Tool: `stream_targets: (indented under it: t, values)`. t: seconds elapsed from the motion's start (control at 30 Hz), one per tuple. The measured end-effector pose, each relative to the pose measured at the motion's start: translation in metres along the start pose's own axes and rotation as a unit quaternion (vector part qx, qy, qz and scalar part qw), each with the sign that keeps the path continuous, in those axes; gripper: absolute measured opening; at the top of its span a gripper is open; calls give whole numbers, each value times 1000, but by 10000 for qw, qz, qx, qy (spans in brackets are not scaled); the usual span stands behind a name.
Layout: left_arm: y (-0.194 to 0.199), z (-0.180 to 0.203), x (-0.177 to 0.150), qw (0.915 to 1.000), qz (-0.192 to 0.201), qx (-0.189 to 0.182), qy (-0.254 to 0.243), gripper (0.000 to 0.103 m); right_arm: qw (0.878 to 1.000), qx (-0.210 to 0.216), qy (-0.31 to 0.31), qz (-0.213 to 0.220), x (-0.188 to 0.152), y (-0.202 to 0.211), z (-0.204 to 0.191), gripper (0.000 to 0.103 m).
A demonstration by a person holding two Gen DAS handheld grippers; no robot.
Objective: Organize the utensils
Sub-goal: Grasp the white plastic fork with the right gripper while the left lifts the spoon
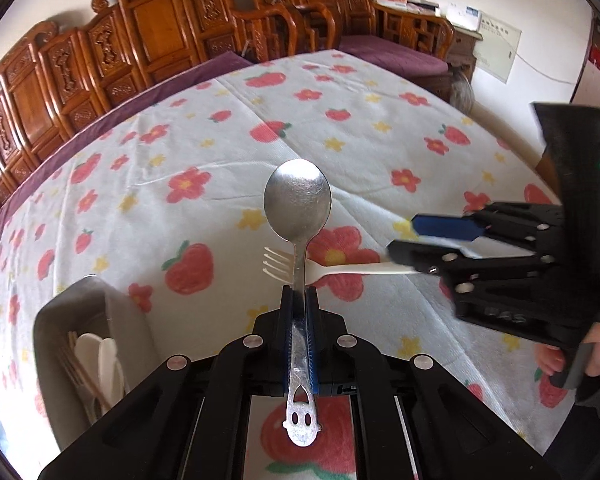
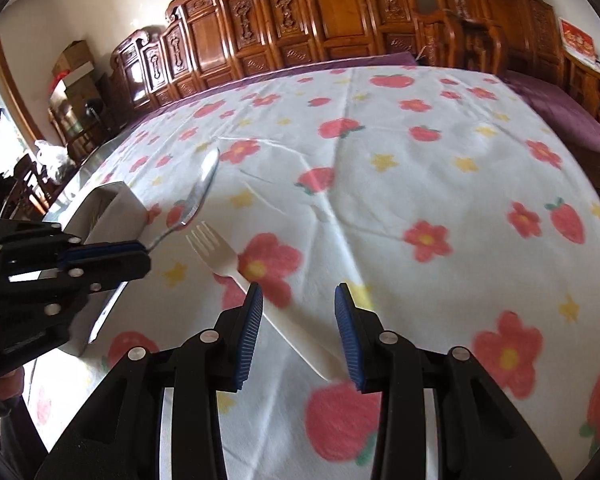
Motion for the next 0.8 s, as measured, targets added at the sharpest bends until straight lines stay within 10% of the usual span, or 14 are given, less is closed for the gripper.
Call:
stream_targets:
  t: [0.57,0.8]
  values:
    - [32,-39,-8,9977,341,232,531,5,9931,-440,969,-492,2,-28,-40,40]
    - [46,-46,-17,9973,384,261,564,5,9911,-489,1096,-575,-7,-23,-44,10]
Point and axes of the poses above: each gripper's, at about its wrist camera, not at the fingertips, and y roughly against the way its jaws point, z to its right, x to its top, the point moved 2 cm from there along -y, roughly the way its jaws point, and after that the axes turned 2 degrees about -z, right-handed, at the moved point
